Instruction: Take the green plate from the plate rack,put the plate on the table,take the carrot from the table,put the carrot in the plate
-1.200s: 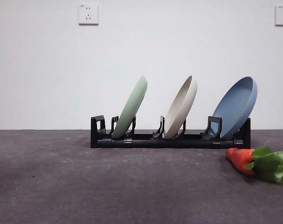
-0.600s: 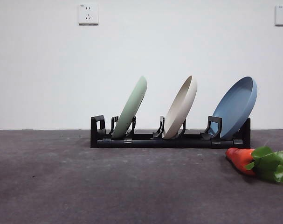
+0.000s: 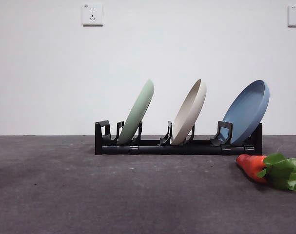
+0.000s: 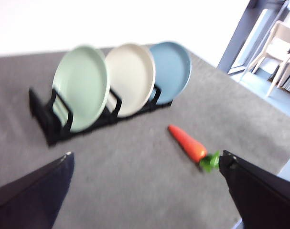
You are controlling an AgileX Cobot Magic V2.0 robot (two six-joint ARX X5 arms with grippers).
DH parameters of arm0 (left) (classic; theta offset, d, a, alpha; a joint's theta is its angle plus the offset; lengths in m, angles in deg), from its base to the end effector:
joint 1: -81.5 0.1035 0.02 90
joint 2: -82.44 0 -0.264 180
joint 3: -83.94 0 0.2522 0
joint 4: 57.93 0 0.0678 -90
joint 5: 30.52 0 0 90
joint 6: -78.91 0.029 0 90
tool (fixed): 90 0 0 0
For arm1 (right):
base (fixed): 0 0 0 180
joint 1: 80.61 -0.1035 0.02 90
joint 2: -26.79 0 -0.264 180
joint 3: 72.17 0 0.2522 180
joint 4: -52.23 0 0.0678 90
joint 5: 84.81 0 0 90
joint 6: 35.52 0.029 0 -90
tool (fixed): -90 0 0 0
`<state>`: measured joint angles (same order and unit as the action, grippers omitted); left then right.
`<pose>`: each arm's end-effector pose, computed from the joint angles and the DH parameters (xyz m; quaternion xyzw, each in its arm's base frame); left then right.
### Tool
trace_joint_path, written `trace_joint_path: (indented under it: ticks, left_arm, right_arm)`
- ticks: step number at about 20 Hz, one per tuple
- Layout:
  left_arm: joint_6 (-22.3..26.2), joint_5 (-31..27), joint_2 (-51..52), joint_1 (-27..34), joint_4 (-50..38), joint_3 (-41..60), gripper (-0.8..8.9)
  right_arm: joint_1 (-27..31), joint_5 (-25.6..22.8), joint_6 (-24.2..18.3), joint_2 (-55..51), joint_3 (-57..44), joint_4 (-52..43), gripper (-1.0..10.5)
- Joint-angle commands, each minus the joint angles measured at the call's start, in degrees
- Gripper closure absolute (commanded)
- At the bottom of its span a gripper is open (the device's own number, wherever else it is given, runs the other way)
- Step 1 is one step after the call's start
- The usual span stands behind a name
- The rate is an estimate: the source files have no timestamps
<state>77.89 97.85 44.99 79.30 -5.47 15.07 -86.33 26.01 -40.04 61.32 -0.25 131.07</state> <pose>0.1094 -0.0222 0.3630 -0.0649 0.1766 -0.3393 0.9217 0.0726 0.0176 0.3435 0.0106 0.3421 0.2284 0.9114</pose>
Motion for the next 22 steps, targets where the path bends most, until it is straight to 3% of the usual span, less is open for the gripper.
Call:
trace_joint_path:
  ticks: [1,7,11,18,22]
  left_arm:
    - [-0.5,-0.2,-7.3,-3.0,-3.4,-4.0,1.25]
    - [-0.5,-10.0,-30.7,-15.5,-12.2,-16.6,1.25]
    - [-0.5,-15.5,-45.6,-20.3,-18.3,-23.8,1.26]
    - [-0.5,-23.6,-64.4,-24.5,-29.6,-30.0,1.26]
    - [-0.5,-24.8,-69.7,-24.5,-33.3,-30.1,1.26]
  right_arm:
    - [-0.1,-0.1,0.2,-0.1,0.2,-0.3,2.9]
    - [-0.1,-0.1,0.6,-0.1,0.2,-0.3,2.9]
    - [-0.1,-0.1,0.6,-0.1,0.2,-0.3,2.9]
    - [-0.1,-0.1,0.6,0.0,0.2,-0.3,2.9]
    - [-0.1,-0.1,0.6,0.0,0.2,-0.3,2.9]
